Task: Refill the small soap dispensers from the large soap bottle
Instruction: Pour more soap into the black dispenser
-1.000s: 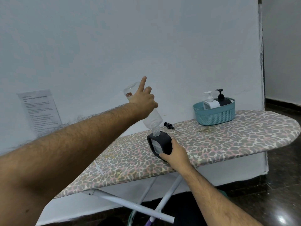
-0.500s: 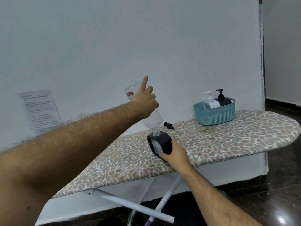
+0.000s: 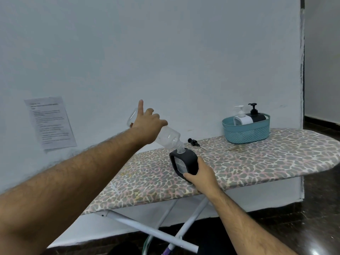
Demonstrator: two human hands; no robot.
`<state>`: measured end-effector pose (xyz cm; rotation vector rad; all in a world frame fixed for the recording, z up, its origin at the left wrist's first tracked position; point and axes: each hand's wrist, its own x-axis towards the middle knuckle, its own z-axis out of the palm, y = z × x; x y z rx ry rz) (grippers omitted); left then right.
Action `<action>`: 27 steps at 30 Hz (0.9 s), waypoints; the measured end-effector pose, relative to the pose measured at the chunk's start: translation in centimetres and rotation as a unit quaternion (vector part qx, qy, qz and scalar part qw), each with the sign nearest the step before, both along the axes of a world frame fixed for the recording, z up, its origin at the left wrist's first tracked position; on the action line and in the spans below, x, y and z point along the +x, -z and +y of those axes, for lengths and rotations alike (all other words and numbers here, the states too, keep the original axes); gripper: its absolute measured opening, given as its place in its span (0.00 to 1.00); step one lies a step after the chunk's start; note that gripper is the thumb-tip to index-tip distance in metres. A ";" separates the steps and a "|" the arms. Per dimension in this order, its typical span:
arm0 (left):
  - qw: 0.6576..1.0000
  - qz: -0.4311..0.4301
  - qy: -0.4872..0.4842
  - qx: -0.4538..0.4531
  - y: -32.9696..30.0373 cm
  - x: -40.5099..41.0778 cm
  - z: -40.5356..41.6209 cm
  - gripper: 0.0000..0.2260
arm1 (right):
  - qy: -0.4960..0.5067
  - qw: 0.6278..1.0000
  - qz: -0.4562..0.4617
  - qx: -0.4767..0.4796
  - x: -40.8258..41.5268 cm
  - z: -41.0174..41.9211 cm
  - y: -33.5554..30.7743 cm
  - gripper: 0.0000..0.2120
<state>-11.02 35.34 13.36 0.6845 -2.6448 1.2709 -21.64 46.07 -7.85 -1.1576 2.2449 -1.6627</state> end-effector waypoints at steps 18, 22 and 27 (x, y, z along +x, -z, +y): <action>0.753 0.379 0.031 0.537 7.9 5.6 -7.0 0.36 | -0.009 0.999 -0.032 -0.010 0.0 -0.1 -0.3 0.26; 0.625 0.470 0.077 0.619 9.5 6.7 -8.0 0.35 | -0.007 0.999 -0.043 -0.030 0.0 -0.5 -0.3 0.26; 0.537 0.544 0.074 0.640 11.8 8.4 -10.2 0.35 | -0.009 0.995 -0.072 -0.063 0.1 -1.2 0.0 0.25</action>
